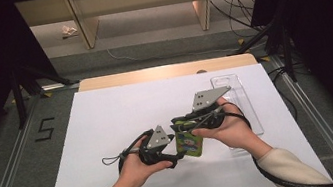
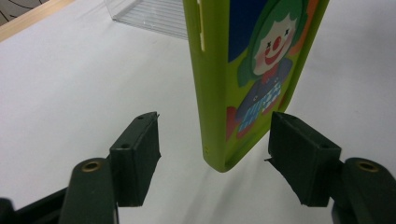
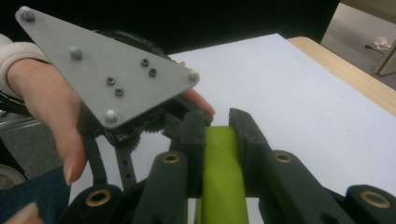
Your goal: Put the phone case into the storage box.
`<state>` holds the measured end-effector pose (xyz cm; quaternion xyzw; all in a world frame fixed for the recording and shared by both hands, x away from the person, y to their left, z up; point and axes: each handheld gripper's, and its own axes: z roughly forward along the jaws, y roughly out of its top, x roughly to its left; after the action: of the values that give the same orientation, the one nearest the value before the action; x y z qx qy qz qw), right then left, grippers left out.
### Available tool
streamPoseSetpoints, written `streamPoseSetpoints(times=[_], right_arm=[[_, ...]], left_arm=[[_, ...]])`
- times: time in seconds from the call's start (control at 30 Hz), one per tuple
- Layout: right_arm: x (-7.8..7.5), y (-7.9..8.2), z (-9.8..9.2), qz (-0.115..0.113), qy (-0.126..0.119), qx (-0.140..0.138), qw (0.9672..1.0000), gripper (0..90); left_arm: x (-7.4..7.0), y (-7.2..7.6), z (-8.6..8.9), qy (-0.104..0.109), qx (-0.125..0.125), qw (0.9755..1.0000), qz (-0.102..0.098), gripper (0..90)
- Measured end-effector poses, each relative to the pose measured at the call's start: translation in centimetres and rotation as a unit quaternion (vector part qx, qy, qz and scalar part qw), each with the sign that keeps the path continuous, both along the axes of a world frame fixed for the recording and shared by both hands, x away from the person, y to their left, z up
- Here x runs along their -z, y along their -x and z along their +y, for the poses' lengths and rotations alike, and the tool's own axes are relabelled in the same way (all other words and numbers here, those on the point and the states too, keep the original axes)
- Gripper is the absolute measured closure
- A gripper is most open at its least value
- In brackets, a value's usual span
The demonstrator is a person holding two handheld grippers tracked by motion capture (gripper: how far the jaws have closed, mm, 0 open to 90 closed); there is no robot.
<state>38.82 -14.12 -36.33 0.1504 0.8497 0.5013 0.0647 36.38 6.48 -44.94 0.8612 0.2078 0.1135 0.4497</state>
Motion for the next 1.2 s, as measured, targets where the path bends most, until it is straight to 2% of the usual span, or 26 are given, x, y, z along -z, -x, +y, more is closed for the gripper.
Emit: streamPoseSetpoints(times=[0.23, 0.33, 0.5, 1.2], right_arm=[[-0.03, 0.03, 0.07, 0.002, -0.003, -0.003, 1.0, 77.5], [-0.01, 0.07, 0.13, 0.004, -0.004, -0.006, 1.0, 77.6], [-0.05, 0.13, 0.2, 0.008, -0.008, -0.008, 0.9999, 77.6], [-0.18, 0.03, 0.02, 0.013, -0.019, -0.009, 0.9997, 77.6]], left_arm=[[0.3, -0.03, -0.08, -0.002, 0.007, 0.9999, 0.009, 40.0], [0.4, -0.12, -0.14, 0.009, 0.013, 0.9996, 0.022, 41.7], [0.46, -0.25, -0.08, 0.015, 0.021, 0.9992, 0.029, 46.9], [0.35, -0.32, -0.04, 0.013, 0.041, 0.9987, 0.029, 62.9]])
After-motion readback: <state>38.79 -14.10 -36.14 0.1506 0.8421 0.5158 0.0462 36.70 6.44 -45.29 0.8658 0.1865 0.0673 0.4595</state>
